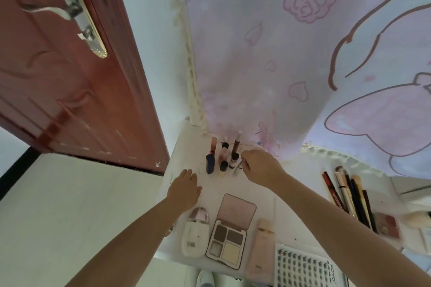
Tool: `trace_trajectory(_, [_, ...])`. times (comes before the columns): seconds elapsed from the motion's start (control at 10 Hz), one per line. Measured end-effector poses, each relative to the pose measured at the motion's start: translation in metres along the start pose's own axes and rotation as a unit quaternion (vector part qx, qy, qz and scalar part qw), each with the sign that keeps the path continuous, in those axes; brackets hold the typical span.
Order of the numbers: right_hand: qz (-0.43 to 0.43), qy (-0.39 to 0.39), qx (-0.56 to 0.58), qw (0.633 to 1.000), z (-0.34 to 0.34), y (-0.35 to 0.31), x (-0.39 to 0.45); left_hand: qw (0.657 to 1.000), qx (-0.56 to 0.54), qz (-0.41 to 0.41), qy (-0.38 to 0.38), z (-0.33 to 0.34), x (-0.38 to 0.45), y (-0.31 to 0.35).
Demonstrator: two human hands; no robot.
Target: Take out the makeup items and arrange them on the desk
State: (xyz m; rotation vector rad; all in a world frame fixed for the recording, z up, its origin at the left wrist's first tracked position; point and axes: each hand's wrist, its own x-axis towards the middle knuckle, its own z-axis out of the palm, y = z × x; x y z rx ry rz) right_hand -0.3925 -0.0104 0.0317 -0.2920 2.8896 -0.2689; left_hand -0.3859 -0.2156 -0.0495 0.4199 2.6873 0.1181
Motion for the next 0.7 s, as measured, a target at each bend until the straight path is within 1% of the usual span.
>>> trace_trajectory(0.1, [-0.008,-0.02,-0.017,1.0,0.001,-0.004,0.009,0.999,0.0,-0.013,-0.029,0.007,0.0,0.001])
trace_trajectory(0.2, [-0.012,-0.027,-0.044,0.999,0.0,-0.008,0.015,0.999,0.008,-0.015,-0.033,0.01,0.0,0.0])
trace_trajectory(0.4, [-0.008,-0.01,-0.058,0.998,-0.001,-0.007,0.015,0.999,0.009,-0.003,-0.035,0.011,0.0,-0.003])
trace_trajectory(0.5, [-0.012,0.009,-0.043,0.999,0.001,-0.001,0.014,1.0,0.014,0.004,-0.016,0.011,-0.003,-0.001])
trace_trajectory(0.6, [0.005,-0.005,-0.018,1.0,-0.002,0.004,0.008,0.999,-0.019,0.014,0.046,0.001,-0.01,0.001])
trace_trajectory(0.7, [0.031,0.038,0.044,0.998,-0.008,0.019,-0.005,0.974,-0.06,0.119,0.182,-0.021,-0.021,0.015])
